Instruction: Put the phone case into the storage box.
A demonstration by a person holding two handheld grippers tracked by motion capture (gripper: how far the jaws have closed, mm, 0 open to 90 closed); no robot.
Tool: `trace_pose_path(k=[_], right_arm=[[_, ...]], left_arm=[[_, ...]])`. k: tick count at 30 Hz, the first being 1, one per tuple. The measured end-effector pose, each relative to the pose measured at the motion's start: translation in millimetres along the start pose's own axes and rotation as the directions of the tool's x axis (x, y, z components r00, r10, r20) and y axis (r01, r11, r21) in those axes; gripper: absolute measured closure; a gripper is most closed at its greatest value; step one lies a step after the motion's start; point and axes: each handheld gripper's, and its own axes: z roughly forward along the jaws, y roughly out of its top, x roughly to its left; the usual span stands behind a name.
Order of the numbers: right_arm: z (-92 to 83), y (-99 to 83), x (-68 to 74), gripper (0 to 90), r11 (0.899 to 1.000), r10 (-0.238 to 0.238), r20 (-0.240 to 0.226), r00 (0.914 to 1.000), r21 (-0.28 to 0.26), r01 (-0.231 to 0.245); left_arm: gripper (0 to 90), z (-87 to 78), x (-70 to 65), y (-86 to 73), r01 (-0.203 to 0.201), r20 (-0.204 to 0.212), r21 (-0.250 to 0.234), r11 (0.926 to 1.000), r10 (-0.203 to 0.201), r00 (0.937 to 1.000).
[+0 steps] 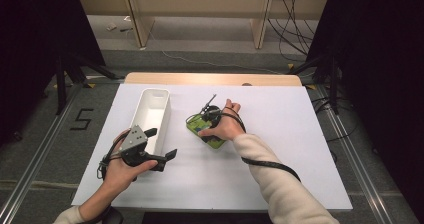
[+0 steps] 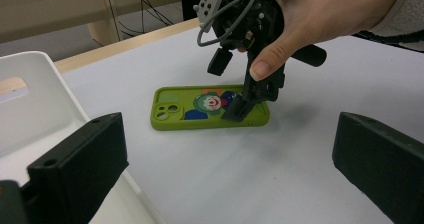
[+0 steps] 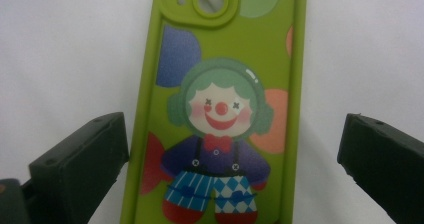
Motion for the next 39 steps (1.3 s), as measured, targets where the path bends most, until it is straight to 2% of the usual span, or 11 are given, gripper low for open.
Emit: trace_pose_path(k=[16, 28, 39], right_arm=[[7.4, 5.1, 3.5, 6.7, 0.997, -0.025, 0.005, 0.9997, 0.076, 0.025], [8.5, 9.8, 1.7, 8.3, 0.992, -0.007, -0.017, 0.9998, 0.123, 0.009], [9.2, 11.9, -0.5, 10.3, 0.990, 0.004, -0.037, 0.9993, 0.139, 0.001]], left_arm=[[0.4, 0.2, -0.3, -0.1, -0.001, 0.005, -0.001, 1.0000, 0.001, 1.0000], [0.4, 0.1, -0.3, 0.0, -0.001, 0.005, -0.001, 1.0000, 0.001, 1.0000], [0.4, 0.2, -0.3, -0.1, -0.002, 0.005, -0.001, 1.0000, 0.002, 1.0000]])
